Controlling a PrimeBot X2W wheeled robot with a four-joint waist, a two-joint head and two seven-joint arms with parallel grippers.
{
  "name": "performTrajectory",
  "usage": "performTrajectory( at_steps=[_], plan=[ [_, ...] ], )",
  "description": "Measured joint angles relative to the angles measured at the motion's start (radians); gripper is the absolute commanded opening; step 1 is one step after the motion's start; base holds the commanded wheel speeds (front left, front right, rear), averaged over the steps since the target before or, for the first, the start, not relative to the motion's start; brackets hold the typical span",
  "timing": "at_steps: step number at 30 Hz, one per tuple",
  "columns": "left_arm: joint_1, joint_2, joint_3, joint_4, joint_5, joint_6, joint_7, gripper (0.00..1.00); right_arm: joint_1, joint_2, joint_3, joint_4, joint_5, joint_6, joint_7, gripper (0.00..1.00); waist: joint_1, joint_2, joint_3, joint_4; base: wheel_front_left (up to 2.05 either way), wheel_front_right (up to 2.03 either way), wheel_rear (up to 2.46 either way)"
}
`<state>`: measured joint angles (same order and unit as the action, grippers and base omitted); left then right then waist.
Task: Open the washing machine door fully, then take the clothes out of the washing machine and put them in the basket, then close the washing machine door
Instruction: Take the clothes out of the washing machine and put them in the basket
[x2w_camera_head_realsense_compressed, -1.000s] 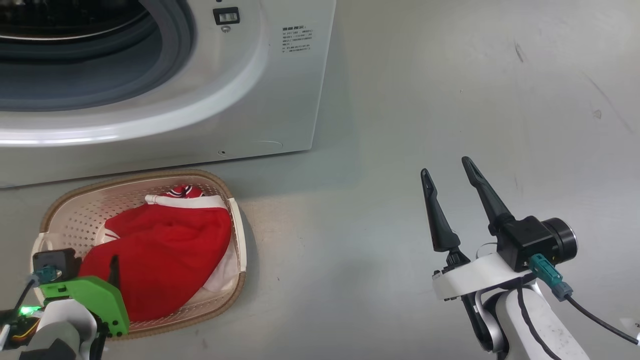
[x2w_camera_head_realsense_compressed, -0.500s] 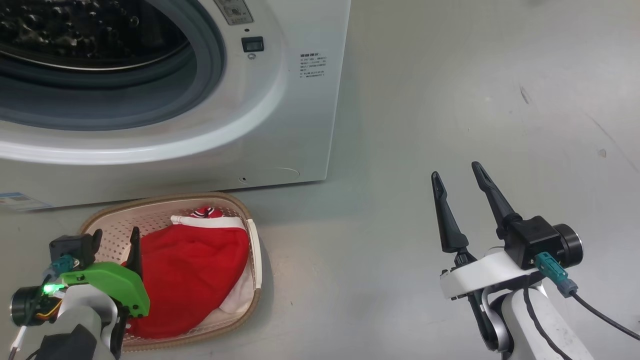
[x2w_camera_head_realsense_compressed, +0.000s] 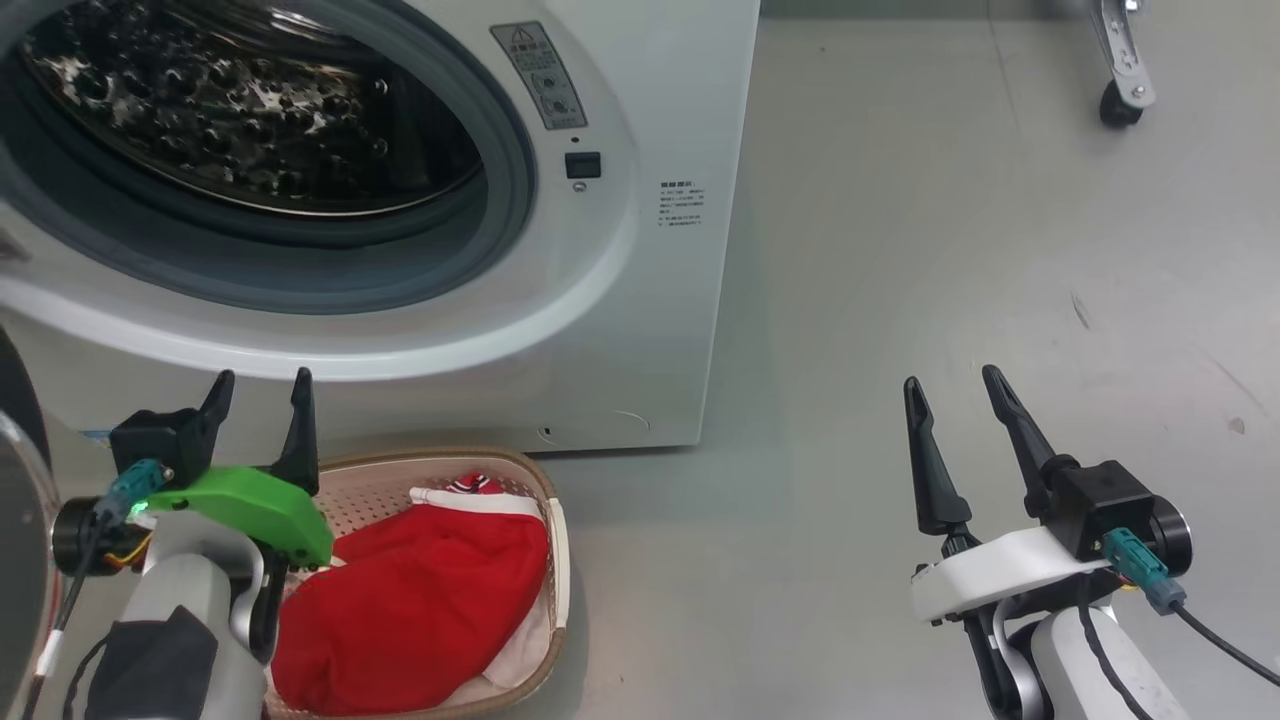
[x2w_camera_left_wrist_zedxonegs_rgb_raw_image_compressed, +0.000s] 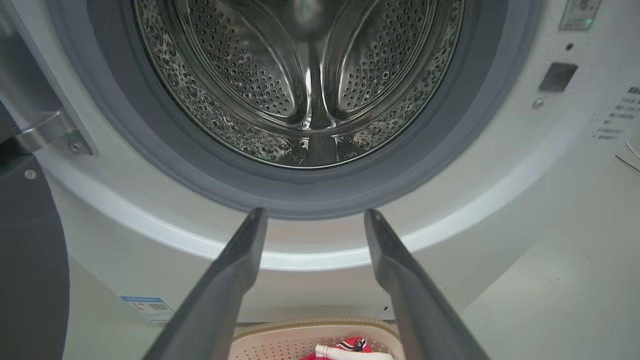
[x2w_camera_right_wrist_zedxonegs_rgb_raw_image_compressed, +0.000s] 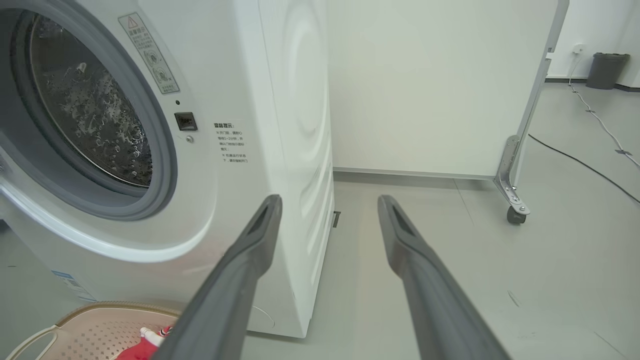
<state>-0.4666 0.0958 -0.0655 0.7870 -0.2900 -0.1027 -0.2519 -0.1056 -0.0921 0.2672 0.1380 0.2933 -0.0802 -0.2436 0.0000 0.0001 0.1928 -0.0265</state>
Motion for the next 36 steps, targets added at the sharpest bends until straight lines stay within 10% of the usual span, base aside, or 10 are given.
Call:
performTrajectory(
  at_steps=[36],
  plan=[
    [0.350, -0.046, -0.037, -0.345, 0.020, -0.001, 0.000, 1.00, 0.165, -0.022, -0.041, -0.036, 0.032, 0.017, -0.001, 1.00, 0.0000, 0.0000, -0.214, 0.119, 0.00, 0.00, 0.00]
  ],
)
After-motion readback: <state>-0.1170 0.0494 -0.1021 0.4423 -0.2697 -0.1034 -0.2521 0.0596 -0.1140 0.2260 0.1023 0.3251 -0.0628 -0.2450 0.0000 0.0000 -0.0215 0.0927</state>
